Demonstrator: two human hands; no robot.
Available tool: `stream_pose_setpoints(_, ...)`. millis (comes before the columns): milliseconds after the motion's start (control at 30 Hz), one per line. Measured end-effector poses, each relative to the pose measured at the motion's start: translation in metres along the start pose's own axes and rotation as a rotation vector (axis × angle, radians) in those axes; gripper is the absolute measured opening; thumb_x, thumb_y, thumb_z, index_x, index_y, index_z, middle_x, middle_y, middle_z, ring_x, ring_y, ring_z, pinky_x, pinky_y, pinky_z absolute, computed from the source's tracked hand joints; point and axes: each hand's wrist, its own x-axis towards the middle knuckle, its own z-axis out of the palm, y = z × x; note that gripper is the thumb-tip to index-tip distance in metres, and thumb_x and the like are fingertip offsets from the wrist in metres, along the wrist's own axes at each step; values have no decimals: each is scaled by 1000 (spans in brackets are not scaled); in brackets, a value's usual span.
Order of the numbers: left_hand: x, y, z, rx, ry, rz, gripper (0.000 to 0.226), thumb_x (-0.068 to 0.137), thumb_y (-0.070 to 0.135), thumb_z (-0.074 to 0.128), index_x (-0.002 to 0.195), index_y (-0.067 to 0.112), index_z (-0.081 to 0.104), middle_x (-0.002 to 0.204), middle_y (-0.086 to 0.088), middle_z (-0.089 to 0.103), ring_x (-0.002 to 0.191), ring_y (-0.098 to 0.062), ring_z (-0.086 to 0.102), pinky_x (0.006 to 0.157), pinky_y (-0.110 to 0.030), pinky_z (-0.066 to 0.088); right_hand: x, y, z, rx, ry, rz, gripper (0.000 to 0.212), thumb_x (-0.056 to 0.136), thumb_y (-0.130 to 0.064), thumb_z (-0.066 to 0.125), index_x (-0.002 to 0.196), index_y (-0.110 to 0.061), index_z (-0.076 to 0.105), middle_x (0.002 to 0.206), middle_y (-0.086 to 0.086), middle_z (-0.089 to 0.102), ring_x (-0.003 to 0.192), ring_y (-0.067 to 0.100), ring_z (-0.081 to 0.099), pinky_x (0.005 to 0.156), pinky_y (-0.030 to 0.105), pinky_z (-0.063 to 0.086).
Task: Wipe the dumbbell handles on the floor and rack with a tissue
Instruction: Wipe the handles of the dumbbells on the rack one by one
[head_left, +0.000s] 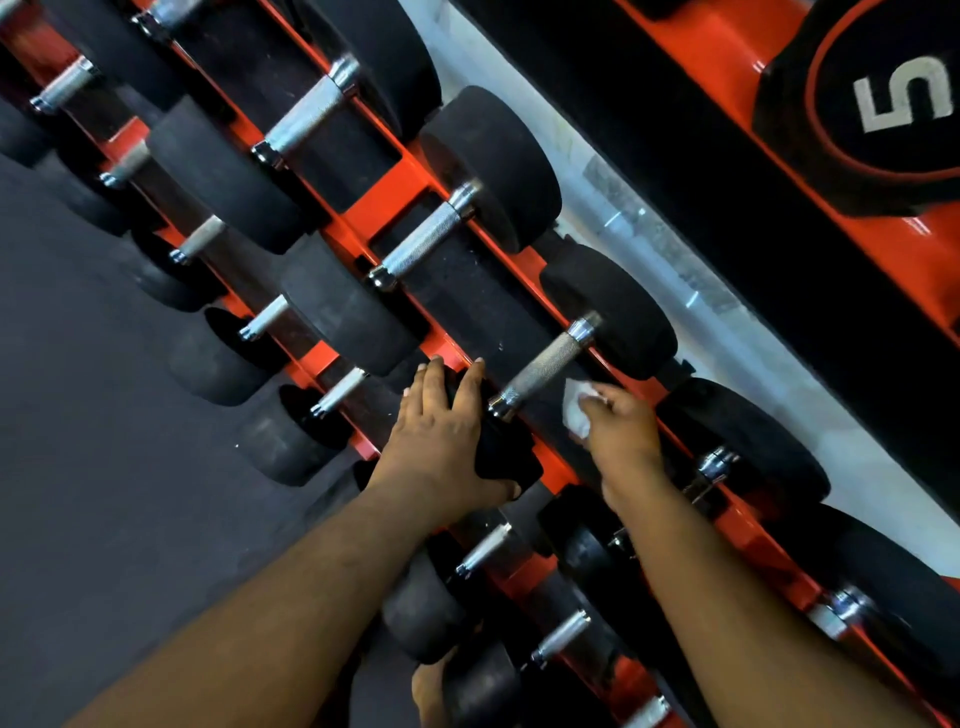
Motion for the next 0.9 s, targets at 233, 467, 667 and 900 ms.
stream_pose_setpoints(233, 1, 1, 0, -5, -1, -3, 141, 62, 59, 87, 159, 31, -11, 166, -14, -14, 154, -32, -12, 126, -45, 5, 12, -51, 34, 717, -46, 382, 20, 94, -7, 62, 113, -12, 64, 111, 10, 69, 104, 24, 66, 99, 44, 49)
stream_pose_setpoints(467, 0, 0, -2, 7, -9, -8, 142, 64, 60, 85, 158, 29, -16, 166, -15, -15, 154, -32, -15, 127, -45, 3, 22, -63, 45, 750, -122, 393, 5, 96, -15, 60, 93, -11, 62, 92, 6, 63, 86, 20, 63, 81, 33, 51)
stream_pose_setpoints(667, 2, -1, 1, 21, -1, -2, 142, 64, 62, 84, 159, 27, -15, 166, -18, -14, 154, -33, -15, 127, -46, 2, 16, -52, 35, 715, -141, 417, 30, 93, -24, 65, 120, -10, 61, 111, 8, 67, 105, 21, 64, 99, 40, 46)
stream_pose_setpoints(900, 0, -1, 0, 9, 0, 1, 141, 65, 60, 85, 159, 28, -15, 166, -16, -16, 154, -32, -15, 126, -45, 2, 18, -52, 38, 735, -205, 382, 13, 95, -27, 63, 98, -14, 62, 91, 3, 64, 88, 18, 63, 81, 33, 52)
